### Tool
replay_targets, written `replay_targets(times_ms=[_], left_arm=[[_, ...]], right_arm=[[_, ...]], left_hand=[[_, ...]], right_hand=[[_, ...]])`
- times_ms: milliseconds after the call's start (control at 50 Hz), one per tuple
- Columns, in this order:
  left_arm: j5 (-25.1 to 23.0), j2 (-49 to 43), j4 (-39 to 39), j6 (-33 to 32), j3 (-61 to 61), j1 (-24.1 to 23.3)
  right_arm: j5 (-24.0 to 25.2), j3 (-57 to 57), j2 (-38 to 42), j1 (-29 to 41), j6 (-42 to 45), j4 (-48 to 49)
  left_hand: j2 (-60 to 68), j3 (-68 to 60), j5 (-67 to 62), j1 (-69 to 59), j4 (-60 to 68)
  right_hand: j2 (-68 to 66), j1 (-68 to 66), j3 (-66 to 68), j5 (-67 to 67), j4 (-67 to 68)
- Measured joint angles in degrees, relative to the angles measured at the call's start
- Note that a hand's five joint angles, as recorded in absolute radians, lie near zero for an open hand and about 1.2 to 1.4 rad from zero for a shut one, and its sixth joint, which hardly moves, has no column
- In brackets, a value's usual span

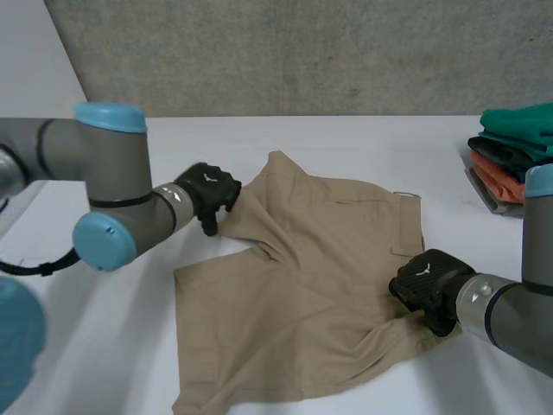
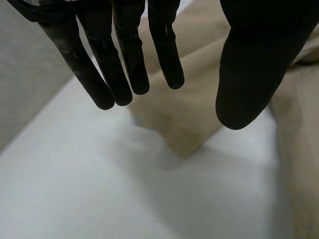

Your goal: Fold the laundry.

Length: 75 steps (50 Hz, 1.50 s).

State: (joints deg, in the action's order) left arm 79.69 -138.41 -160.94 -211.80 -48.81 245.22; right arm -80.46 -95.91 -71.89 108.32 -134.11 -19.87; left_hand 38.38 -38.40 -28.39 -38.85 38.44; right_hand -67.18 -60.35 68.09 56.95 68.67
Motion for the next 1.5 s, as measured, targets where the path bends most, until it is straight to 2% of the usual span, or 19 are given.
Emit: replay_targets(times_ms=[80, 240, 480, 720, 740, 760, 800, 820, 900, 940, 1060, 1120, 1240, 1340, 1380, 1420, 1480, 1500], left_arm=[[-3.1, -7.3, 6.7, 1.7, 9.7, 0.0], [-2.7, -13.5, 12.1, 2.4, 18.4, -1.0], [2.7, -14.7, 5.8, 1.7, 19.5, -3.6], [6.9, -16.0, 0.3, -2.7, 19.6, -5.2], [7.2, -16.3, 0.2, -3.5, 19.7, -5.3], [7.3, -16.3, 0.1, -3.7, 19.7, -5.3], [8.0, -16.7, -0.1, -5.1, 20.0, -5.5], [8.2, -16.7, -0.1, -5.5, 20.1, -5.5], [11.0, -16.4, -0.5, -6.9, 20.2, -5.5], [15.8, -15.1, -0.6, -8.3, 19.3, -5.7], [25.3, -11.7, 0.2, -12.7, 14.9, -6.6], [30.1, -10.4, 0.4, -17.6, 11.8, -7.6], [35.2, -11.0, -0.9, -23.2, 10.5, -9.2], [35.8, -11.4, -1.6, -23.3, 11.4, -9.8], [35.6, -11.2, -1.5, -22.6, 11.6, -9.9], [35.3, -10.5, -1.2, -21.7, 11.7, -9.9], [34.7, -8.0, -0.8, -18.8, 10.4, -9.6], [34.5, -6.7, -0.8, -17.4, 9.6, -9.4]], right_arm=[[-0.7, -0.8, 0.0, 0.2, -0.2, 2.0], [-0.9, -1.6, 0.0, 0.2, -0.4, 3.8], [-0.7, -2.5, -0.8, 0.0, -0.5, 4.6], [-0.3, -2.9, -1.0, -0.6, -0.4, 4.8], [-0.2, -2.9, -1.0, -0.7, -0.4, 4.8], [-0.2, -2.9, -1.0, -0.7, -0.4, 4.8], [-0.1, -3.0, -1.1, -0.7, -0.4, 4.8], [-0.1, -3.0, -1.1, -0.7, -0.4, 4.8], [0.0, -3.1, -1.2, -0.7, -0.4, 4.8], [0.1, -3.1, -1.4, -0.5, -0.4, 4.8], [0.1, -3.2, -1.8, 0.3, -0.5, 4.7], [0.0, -3.2, -2.0, 1.0, -0.5, 4.6], [-0.1, -3.3, -2.0, 1.5, -0.5, 4.6], [-0.3, -3.4, -2.1, 1.3, -0.4, 4.6], [-0.3, -3.4, -2.1, 1.1, -0.4, 4.7], [-0.2, -3.4, -2.1, 0.8, -0.4, 4.7], [-0.1, -3.2, -2.2, 0.4, -0.4, 4.8], [0.0, -3.1, -2.2, 0.4, -0.5, 4.9]], left_hand=[[0.0, 0.0, 0.2, 0.1, -0.3], [-5.1, 5.2, 5.6, 5.0, -5.6], [-3.7, 3.9, 3.5, 4.5, -3.4], [-3.7, 3.7, 3.4, 4.4, -3.4], [4.6, -4.5, -3.9, -4.7, 4.0], [5.9, -5.8, -5.8, -6.2, 5.8], [22.9, -22.6, -22.4, -24.4, 22.7], [26.9, -26.5, -26.2, -28.1, 26.8], [28.3, -27.8, -27.3, -28.1, 28.2], [30.0, -29.5, -27.8, -28.1, 30.0], [30.0, -29.5, -27.8, -28.1, 30.0], [30.1, -29.5, -27.8, -28.1, 30.0], [30.1, -29.5, -27.8, -28.1, 30.0], [28.8, -28.6, -27.7, -27.9, 28.8], [19.7, -20.7, -20.5, -19.3, 20.6], [2.2, -2.5, -3.1, 0.5, 2.9], [-11.6, 11.5, 11.9, 14.8, -12.1], [-21.1, 20.3, 20.2, 23.7, -21.0]], right_hand=[[0.0, 0.0, 0.0, 0.0, 0.0], [0.0, 0.0, 0.0, 0.0, 0.0], [0.0, 0.0, 0.0, 0.0, 0.0], [0.0, 0.0, 0.0, 0.0, 0.0], [0.0, 0.0, 0.0, 0.0, 0.0], [0.0, 0.0, 0.0, 0.0, 0.0], [0.0, 0.0, 0.0, 0.0, 0.0], [0.0, 0.0, 0.0, 0.0, 0.0], [0.0, 0.0, 0.0, 0.0, 0.0], [0.0, 0.0, 0.0, 0.0, 0.0], [0.0, 0.0, 0.0, 0.0, 0.0], [0.0, 0.0, 0.0, 0.0, 0.0], [0.0, 0.0, 0.0, 0.0, 0.0], [0.0, 0.0, 0.0, 0.0, 0.0], [0.0, 0.0, 0.0, 0.0, 0.0], [0.0, 0.0, 0.0, 0.0, 0.0], [0.0, 0.0, 0.0, 0.0, 0.0], [0.0, 0.0, 0.0, 0.0, 0.0]])
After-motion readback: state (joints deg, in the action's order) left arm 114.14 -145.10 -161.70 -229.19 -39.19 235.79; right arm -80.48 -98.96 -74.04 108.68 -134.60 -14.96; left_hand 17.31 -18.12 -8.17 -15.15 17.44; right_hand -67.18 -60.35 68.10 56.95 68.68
